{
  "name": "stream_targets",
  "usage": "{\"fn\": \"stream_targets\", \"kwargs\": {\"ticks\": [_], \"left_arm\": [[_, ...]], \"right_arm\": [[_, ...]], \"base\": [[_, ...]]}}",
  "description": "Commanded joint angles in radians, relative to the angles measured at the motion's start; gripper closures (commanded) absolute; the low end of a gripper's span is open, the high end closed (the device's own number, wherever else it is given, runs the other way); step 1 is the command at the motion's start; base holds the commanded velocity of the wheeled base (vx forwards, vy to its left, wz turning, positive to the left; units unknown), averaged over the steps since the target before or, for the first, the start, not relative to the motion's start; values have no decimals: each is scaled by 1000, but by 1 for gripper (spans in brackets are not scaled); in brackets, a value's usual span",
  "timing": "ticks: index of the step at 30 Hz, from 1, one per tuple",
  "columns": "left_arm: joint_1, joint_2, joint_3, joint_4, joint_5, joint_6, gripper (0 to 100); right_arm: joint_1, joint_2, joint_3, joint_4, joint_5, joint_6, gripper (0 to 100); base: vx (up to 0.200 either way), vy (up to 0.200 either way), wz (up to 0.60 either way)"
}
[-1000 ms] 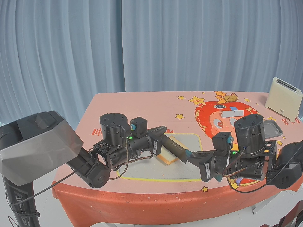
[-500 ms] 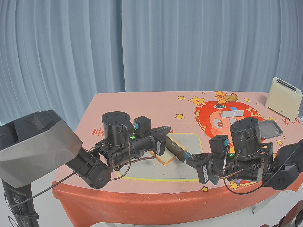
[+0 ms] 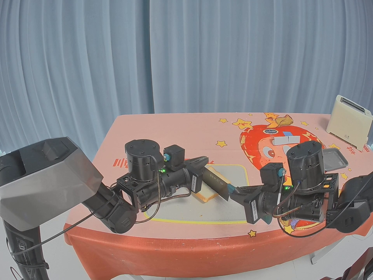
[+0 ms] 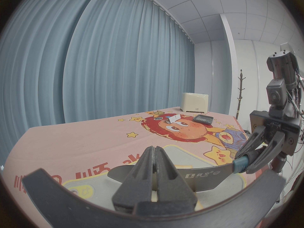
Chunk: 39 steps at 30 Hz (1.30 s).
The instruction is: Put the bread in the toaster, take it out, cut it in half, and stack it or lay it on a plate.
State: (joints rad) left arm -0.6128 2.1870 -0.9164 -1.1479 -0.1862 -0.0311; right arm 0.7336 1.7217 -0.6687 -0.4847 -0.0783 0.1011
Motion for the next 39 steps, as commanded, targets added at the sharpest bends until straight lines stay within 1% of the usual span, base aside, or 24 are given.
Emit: {"fn": "stream_targets", "kwargs": {"ticks": [1,7,13,23,33,39], "left_arm": [[-1,-1,10,2,1,-3,100],[-5,8,34,-1,1,-1,100],[-7,7,30,-1,1,-1,100],[-4,-21,5,8,1,-1,100],[-4,-10,14,4,1,-1,100],[1,-49,24,5,1,-1,100]], "right_arm": [[-2,-24,0,-2,-1,0,100],[-2,-30,3,3,-1,0,100],[-3,-2,9,15,-1,-1,100],[3,27,9,0,-3,0,100],[1,-21,5,-2,-1,0,100],[0,-22,0,-3,-1,0,100]], "base": [[0,0,0],[0,0,0],[0,0,0],[0,0,0],[0,0,0],[0,0,0]]}}
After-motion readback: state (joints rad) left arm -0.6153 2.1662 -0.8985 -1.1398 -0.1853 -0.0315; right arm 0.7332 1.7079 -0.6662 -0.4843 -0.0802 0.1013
